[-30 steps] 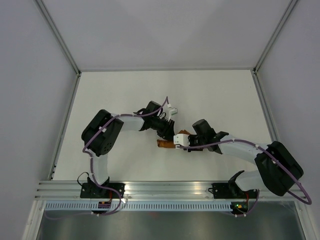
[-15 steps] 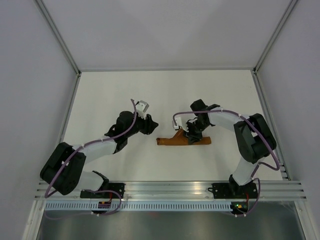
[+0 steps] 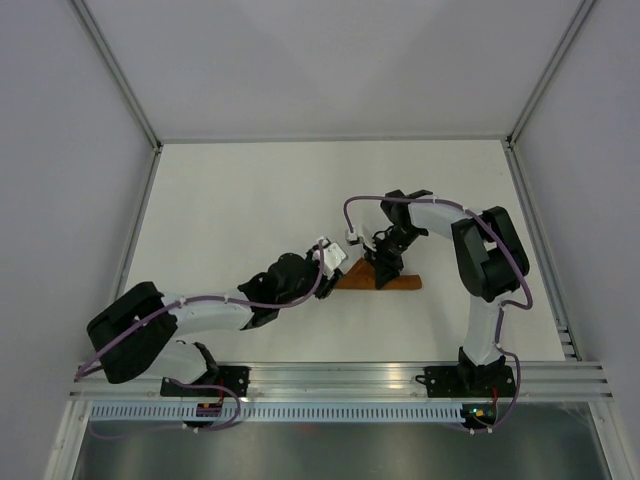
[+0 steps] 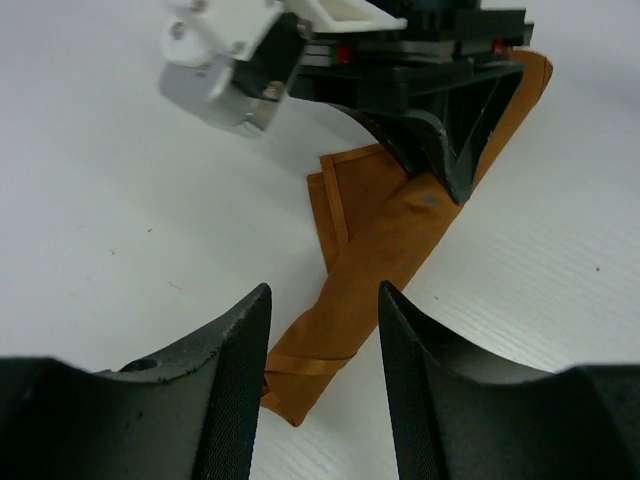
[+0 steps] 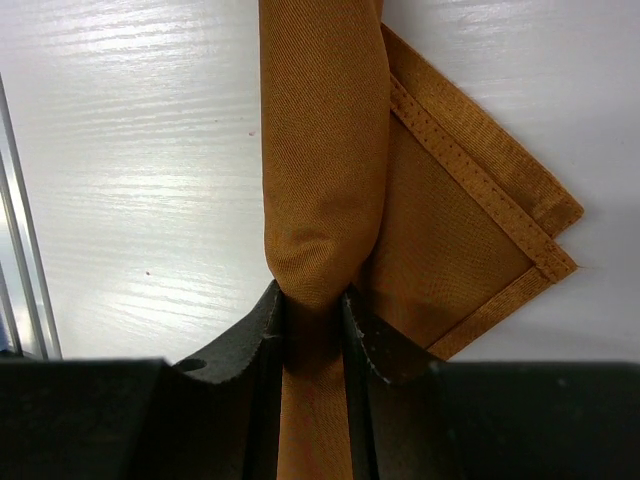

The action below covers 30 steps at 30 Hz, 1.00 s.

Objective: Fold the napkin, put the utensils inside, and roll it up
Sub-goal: Roll the napkin with the utensil

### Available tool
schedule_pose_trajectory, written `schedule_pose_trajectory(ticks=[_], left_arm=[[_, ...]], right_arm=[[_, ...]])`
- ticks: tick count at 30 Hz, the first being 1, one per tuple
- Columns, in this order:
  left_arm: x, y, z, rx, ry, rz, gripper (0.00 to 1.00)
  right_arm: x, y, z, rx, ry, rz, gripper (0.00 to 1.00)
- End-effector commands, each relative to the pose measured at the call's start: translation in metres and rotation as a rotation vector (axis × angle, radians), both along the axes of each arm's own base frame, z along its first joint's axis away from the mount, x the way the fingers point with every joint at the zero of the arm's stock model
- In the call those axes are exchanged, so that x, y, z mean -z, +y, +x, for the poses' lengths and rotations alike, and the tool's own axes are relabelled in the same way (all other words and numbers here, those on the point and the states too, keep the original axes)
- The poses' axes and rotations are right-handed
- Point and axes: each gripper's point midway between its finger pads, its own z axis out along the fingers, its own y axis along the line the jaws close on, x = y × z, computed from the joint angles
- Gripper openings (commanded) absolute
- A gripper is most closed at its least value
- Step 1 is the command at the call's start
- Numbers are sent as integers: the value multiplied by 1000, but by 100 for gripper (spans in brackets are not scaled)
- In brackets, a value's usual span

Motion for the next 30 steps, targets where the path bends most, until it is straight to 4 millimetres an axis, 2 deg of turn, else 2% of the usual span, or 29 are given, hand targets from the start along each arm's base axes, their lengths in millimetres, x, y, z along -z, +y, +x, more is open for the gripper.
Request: schedule_pose_trajectory(ticks=[1,6,7,8,10,23,26,27,29,30], left_arm=[[13,-22,-4,79,-116,154,53],[35,-54,-19,182,-191,271,54],[34,-60,-19,191,-200,273,54],[44,-62,-20,206,-203,305,55],[45,-69,-18,218,-222,314,55],[83,-81,-14,257,-216,391,55],[94,-80,-16,265,-191,405,43],[95,-80,-17,266,-185,404,35],[99,-79,-19,269,-167,405,26],[102,-79,-21,280,-157,408,18]], right_arm=[[47,-24,-24,-57,95,-136,6],[48,-24,-21,-49,102,-145,6],[49,-25,-22,-48,105,-147,6],[48,-24,-21,-47,106,-147,6],[49,-25,-21,-45,112,-151,6],[51,-25,-17,-32,127,-154,6],[50,-26,-16,-27,129,-155,6],[50,-25,-16,-25,128,-153,7],[49,-25,-14,-18,122,-151,9],[48,-26,-14,-14,122,-152,13]])
